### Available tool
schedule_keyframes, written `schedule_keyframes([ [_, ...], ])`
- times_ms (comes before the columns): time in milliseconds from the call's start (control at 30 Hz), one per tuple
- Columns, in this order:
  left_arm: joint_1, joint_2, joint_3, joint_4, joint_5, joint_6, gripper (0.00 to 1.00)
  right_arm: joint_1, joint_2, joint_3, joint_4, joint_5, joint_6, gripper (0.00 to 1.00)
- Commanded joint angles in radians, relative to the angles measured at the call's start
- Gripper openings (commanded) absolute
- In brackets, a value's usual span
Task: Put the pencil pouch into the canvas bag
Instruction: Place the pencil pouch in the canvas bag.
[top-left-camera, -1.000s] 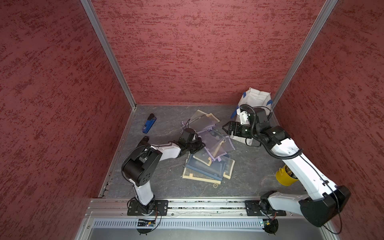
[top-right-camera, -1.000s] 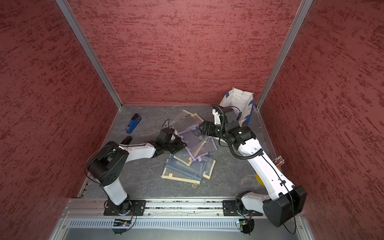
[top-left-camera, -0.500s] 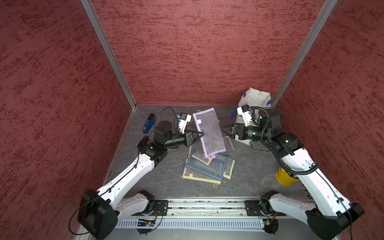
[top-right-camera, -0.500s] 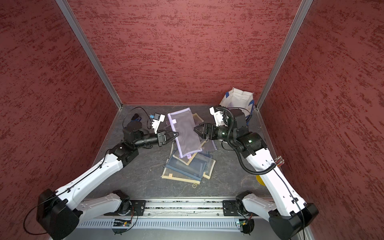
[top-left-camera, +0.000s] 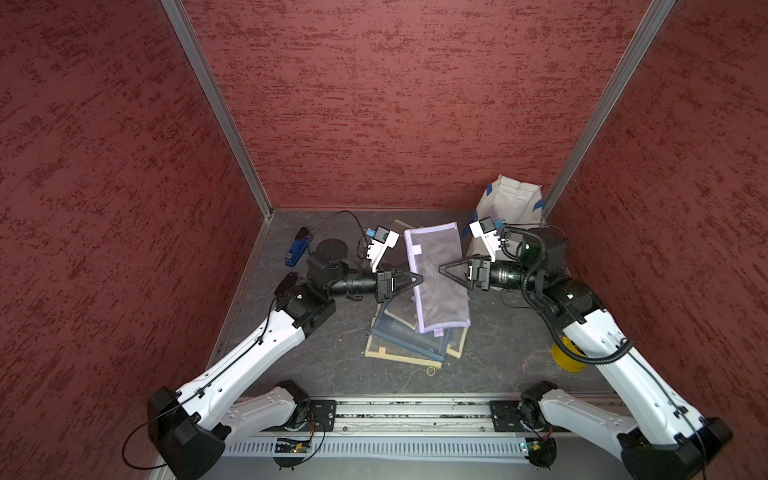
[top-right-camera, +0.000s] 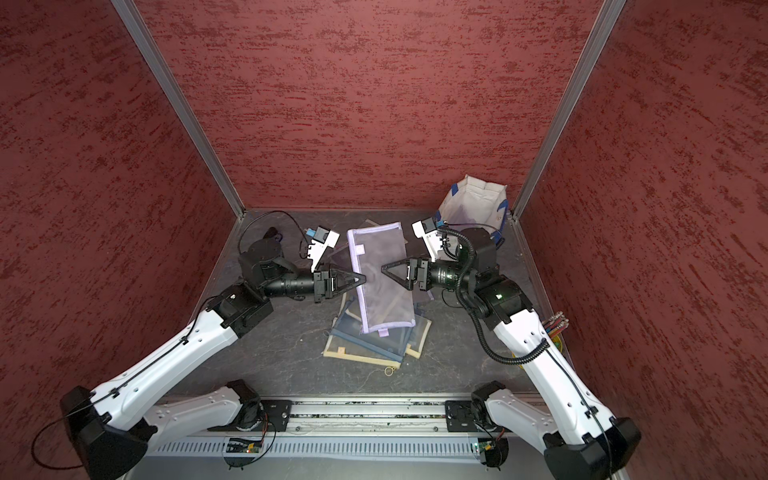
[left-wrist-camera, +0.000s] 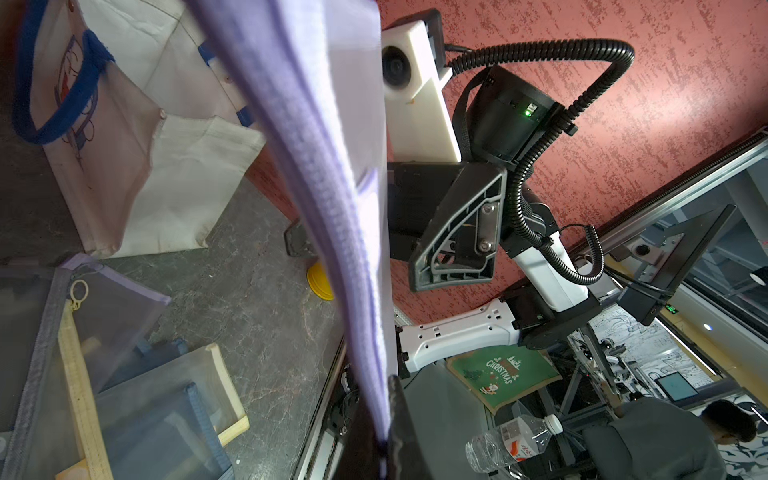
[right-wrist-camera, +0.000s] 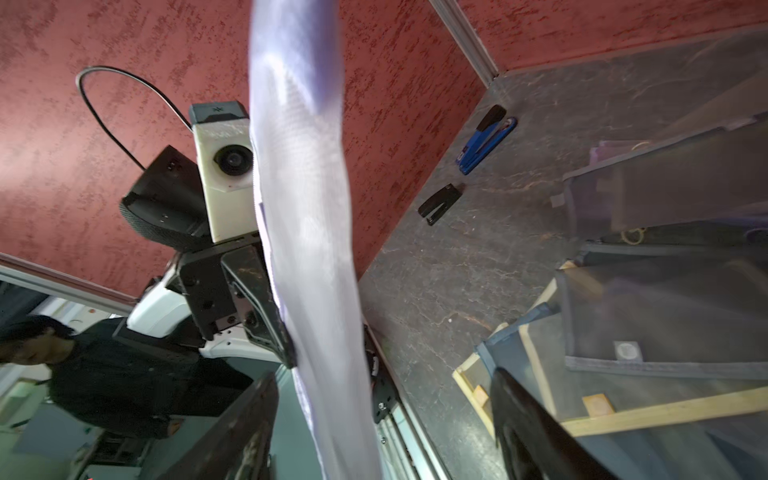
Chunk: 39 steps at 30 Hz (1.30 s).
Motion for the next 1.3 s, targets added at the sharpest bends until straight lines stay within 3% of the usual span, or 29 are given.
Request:
schedule_keyframes([
  [0, -0.022, -0.001, 0.027, -0.021, -0.050, -0.001, 0.00, -0.002, -0.040, -0.025, 0.121, -0.093, 0.035, 0.64],
  [333, -0.048, 0.030, 0.031, -0.022, -0.134, 0.005, 0.00, -0.001, -0.083, -0.052, 0.102, -0.051, -0.002, 0.02],
  [367, -0.045, 0.036, 0.038, -0.031, -0.138, 0.009, 0.07, -0.001, -0.076, -0.047, 0.101, -0.041, -0.006, 0.00],
  [533, -0.021, 0.053, 0.031, -0.031, -0.206, -0.005, 0.51, -0.004, -0.021, 0.024, 0.035, 0.051, -0.063, 0.00],
  [733, -0.016, 0.075, 0.045, -0.157, -0.404, -0.002, 0.96, -0.033, 0.073, 0.149, -0.036, 0.239, -0.122, 0.00],
  [900, -0.001, 0.084, 0.070, -0.312, -0.499, 0.037, 0.99, -0.078, 0.205, 0.291, -0.124, 0.439, -0.130, 0.00],
  [1033, 0.013, 0.095, 0.060, -0.344, -0.483, 0.085, 1.00, -0.119, 0.295, 0.400, -0.162, 0.589, -0.114, 0.00],
  [1267, 0.055, 0.128, 0.066, -0.383, -0.450, 0.139, 0.99, -0.233, 0.417, 0.581, -0.235, 0.726, -0.112, 0.00],
])
